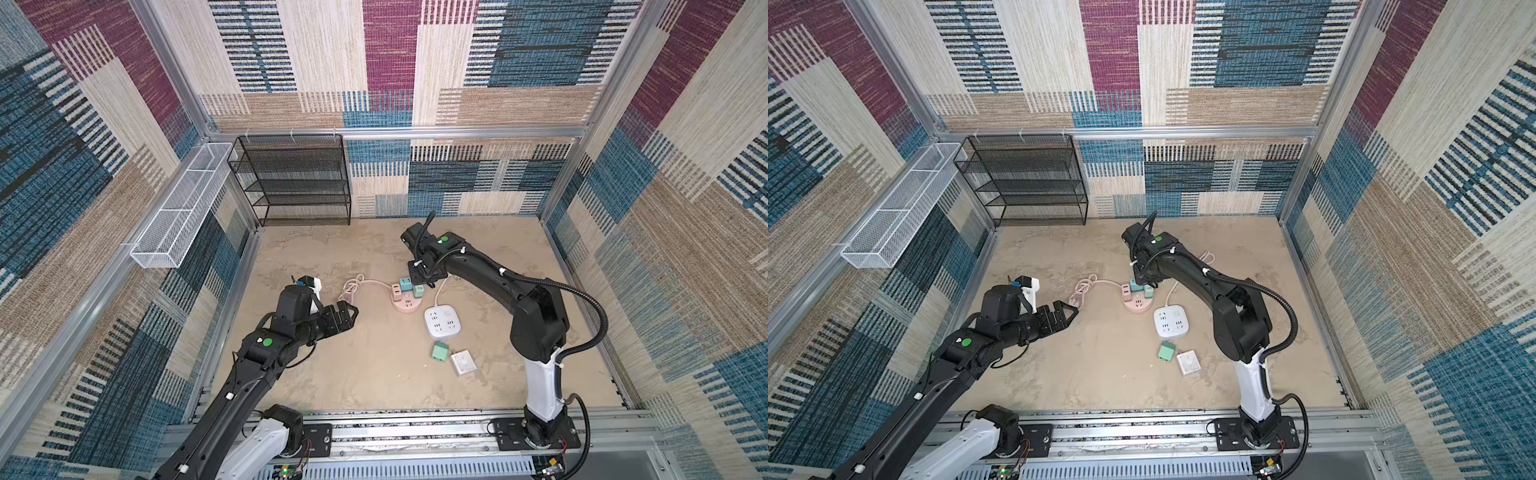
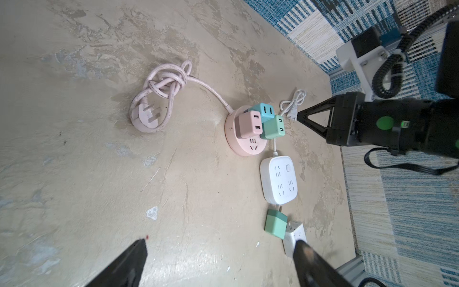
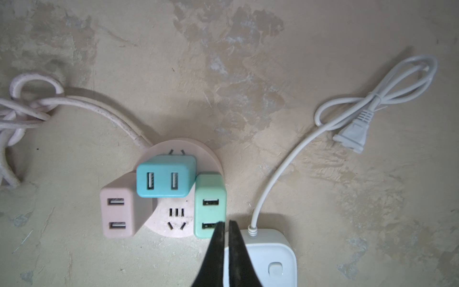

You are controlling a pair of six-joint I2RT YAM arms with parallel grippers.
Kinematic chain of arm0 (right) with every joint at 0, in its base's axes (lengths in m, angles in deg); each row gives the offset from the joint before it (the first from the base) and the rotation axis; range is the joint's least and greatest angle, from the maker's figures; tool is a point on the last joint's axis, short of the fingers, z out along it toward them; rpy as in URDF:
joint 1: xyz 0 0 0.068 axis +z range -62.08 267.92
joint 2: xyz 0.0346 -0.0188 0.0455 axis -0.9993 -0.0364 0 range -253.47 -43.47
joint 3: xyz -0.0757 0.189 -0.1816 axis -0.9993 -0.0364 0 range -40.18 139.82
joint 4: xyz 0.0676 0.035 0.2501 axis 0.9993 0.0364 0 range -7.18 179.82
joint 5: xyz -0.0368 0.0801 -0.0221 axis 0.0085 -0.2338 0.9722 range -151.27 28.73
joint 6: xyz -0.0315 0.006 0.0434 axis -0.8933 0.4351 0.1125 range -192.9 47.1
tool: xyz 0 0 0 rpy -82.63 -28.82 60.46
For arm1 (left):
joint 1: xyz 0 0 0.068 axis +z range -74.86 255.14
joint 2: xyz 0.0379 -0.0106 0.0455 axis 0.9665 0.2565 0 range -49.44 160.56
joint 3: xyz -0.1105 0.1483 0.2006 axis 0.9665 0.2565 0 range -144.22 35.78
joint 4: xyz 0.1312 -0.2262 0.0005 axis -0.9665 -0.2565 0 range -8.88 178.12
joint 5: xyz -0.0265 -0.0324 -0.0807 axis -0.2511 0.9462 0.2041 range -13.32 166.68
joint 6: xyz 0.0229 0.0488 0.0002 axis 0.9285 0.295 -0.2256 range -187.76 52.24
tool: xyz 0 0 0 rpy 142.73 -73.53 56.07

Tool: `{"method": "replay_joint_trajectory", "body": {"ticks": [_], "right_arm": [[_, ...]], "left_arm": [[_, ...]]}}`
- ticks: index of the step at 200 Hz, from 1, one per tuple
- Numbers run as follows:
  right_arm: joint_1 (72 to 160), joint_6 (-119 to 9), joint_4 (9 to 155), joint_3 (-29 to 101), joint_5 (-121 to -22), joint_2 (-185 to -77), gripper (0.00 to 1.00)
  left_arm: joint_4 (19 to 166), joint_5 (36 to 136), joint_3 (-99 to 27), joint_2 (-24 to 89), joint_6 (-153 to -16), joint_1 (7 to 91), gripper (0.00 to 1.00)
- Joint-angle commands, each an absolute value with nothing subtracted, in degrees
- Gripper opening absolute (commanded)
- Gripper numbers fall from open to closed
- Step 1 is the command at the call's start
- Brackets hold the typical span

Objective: Insert the plug
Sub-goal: 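Open the right gripper and lift it off the plugged pink adapter, then move the right gripper down toward the green adapter near the robot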

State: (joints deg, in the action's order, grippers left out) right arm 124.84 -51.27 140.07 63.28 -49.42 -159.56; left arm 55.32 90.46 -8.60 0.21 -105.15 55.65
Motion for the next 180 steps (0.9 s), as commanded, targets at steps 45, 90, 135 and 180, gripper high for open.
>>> {"method": "replay_joint_trajectory", "body": {"ticks": [45,90,135,180], "right_arm": [[124.57,-53.21,136.10,62.57,-51.43,-161.68,0.10],[124.65,-53.54,136.61,62.85,-53.64,-162.96,0.10],[124.74,-53.00,136.04,60.21,-56.22,-163.10,0.09],[125.27,-52.35,135.56,57.69,-57.39,-163.23,0.08]], "left_arm": [[57.84,91.57,-7.37,0.79,-105.59,55.66,0.96],[57.85,91.53,-6.59,0.79,-105.28,55.63,0.96],[58.50,91.88,-6.23,1.39,-104.85,55.67,0.96],[59.10,92.06,-5.87,2.15,-104.63,55.69,0.96]]}}
